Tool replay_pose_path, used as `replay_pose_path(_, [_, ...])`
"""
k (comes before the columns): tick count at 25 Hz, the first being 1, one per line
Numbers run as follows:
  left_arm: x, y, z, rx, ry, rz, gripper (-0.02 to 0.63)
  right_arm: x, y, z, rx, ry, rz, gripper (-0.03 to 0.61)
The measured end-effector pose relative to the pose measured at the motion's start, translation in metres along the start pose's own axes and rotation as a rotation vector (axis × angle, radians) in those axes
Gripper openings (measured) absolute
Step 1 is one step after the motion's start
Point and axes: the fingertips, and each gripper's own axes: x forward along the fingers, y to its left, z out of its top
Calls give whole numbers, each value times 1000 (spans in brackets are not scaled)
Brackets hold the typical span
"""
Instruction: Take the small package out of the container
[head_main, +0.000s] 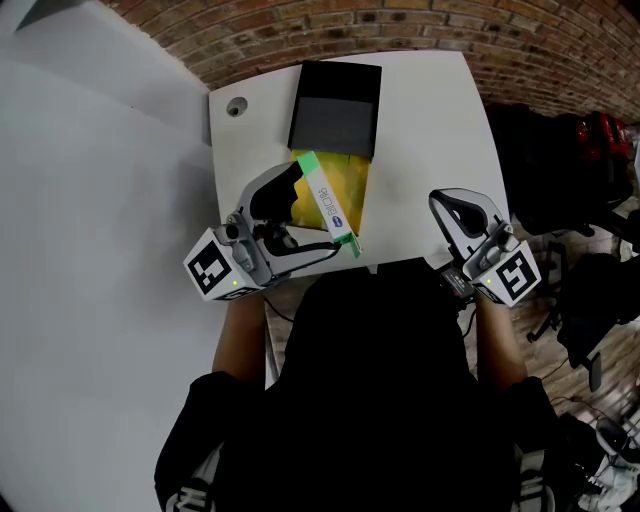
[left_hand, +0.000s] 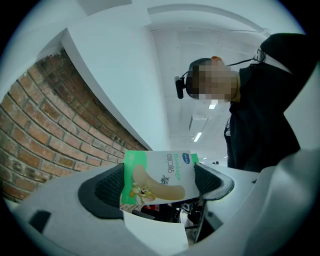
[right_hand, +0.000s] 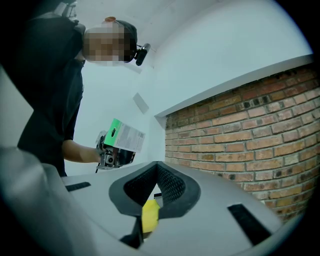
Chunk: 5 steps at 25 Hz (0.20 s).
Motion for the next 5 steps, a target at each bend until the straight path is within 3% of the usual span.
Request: replay_pose_path(5, [7, -1, 1, -6, 1, -2, 446, -4, -2, 1, 10, 2, 3, 6])
